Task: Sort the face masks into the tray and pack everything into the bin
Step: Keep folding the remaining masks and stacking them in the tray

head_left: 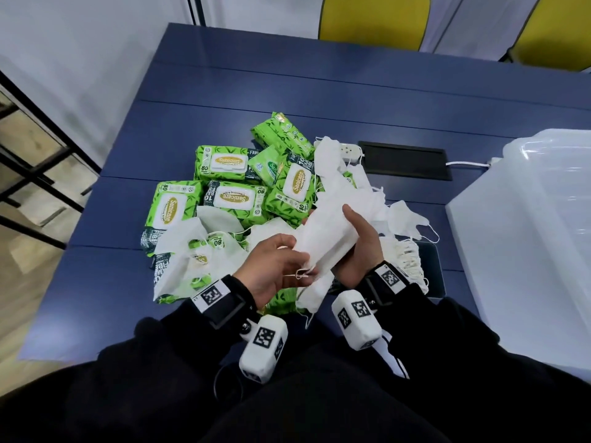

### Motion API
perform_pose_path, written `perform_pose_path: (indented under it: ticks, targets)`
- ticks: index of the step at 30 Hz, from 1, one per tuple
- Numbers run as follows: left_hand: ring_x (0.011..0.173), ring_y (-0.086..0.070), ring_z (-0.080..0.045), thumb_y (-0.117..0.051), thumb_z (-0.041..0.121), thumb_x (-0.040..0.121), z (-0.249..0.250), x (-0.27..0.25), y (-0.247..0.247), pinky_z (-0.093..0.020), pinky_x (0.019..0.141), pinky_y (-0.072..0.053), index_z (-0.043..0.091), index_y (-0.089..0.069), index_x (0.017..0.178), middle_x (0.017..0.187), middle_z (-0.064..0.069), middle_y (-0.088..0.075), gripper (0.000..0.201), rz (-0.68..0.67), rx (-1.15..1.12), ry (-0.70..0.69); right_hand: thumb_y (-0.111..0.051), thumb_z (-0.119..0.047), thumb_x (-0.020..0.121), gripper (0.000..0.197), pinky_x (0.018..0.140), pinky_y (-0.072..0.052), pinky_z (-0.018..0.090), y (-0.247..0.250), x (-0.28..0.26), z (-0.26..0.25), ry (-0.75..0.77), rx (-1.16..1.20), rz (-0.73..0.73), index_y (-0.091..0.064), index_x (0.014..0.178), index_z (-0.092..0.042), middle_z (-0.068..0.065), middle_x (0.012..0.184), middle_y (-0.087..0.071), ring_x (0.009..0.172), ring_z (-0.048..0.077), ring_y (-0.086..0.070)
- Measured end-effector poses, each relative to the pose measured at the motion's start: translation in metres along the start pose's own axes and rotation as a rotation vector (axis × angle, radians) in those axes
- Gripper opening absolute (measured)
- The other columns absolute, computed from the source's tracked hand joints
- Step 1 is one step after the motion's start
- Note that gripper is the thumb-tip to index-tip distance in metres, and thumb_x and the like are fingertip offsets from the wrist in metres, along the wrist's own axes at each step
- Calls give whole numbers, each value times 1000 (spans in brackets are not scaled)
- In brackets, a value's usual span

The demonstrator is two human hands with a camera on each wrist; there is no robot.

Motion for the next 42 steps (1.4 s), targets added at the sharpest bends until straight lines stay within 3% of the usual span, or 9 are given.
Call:
perform_pose_path:
  ticks: [8,11,15,20,26,30,33,38,42]
  targets:
    - [56,-67,-26,-79,7,86,12,-4,14,-32,51,-54,10,-52,102,79,-16,-67,31,-32,376,-72,-60,-25,78,40,96,-51,49,-6,5,-1,77,82,-20,-59,116,-14,14,103,-66,93,32,-63]
    - [76,-66,-14,-90,44,73,26,0,26,-30,67,-49,25,-58,101,102,3,-68,46,101,857,-304,-54,-23,82,43,84,-55,42,-4,7,0,67,53,4,-62,123,-12,9,89,-61,82,26,-59]
    - [115,-60,-6,-83,66,66,34,4,27,-37,99,-52,34,-53,134,133,12,-57,80,91,894,-398,-49,-28,84,43,78,-52,35,-14,9,5,109,-57,-10,-67,117,-7,7,91,-67,83,23,-63]
    - [135,-51,-9,-88,47,65,19,14,6,-42,110,-45,33,-31,154,146,9,-52,107,-162,866,-451,-43,-24,97,39,86,-51,39,-41,11,19,25,-195,-55,-68,124,-11,14,104,-65,93,29,-65]
    - [124,-49,-24,-74,31,62,33,20,25,-44,95,-51,24,-27,151,139,-4,-47,100,83,1173,-536,-51,-20,91,51,89,-50,42,-53,25,15,8,-299,-69,-58,139,-5,19,122,-62,112,33,-60]
    - [127,-38,-14,-88,46,66,32,20,39,-32,98,-42,28,-23,155,140,1,-40,112,-3,1217,-516,-53,-16,86,47,109,-44,50,-45,33,18,-15,-234,52,-65,129,-3,27,132,-62,125,40,-59]
    - [106,-58,-9,-75,72,71,49,19,71,-28,90,-47,29,-47,149,128,7,-50,94,59,1236,-490,-40,-13,94,33,107,-45,52,-32,35,17,-57,-173,119,-61,117,-1,27,110,-68,108,40,-66]
    - [86,-68,-14,-71,31,89,86,26,170,-35,79,-56,32,-73,91,88,11,-71,3,395,1374,-389,-43,-24,99,21,87,-51,50,-10,28,6,-61,-122,167,-57,108,-10,15,91,-65,91,35,-66]
    - [85,-68,-20,-76,31,81,96,20,212,-37,77,-58,33,-69,77,80,10,-71,9,561,1448,-177,-49,-27,98,25,101,-47,52,12,29,4,-91,-146,232,-62,112,-10,16,105,-66,106,39,-65]
Point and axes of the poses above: each hand's wrist, its own x-axis towards the middle knuckle, its own y-axis out of the back of the hand, z = x × y, the point moved 3 cm from there along x, towards the middle knuckle
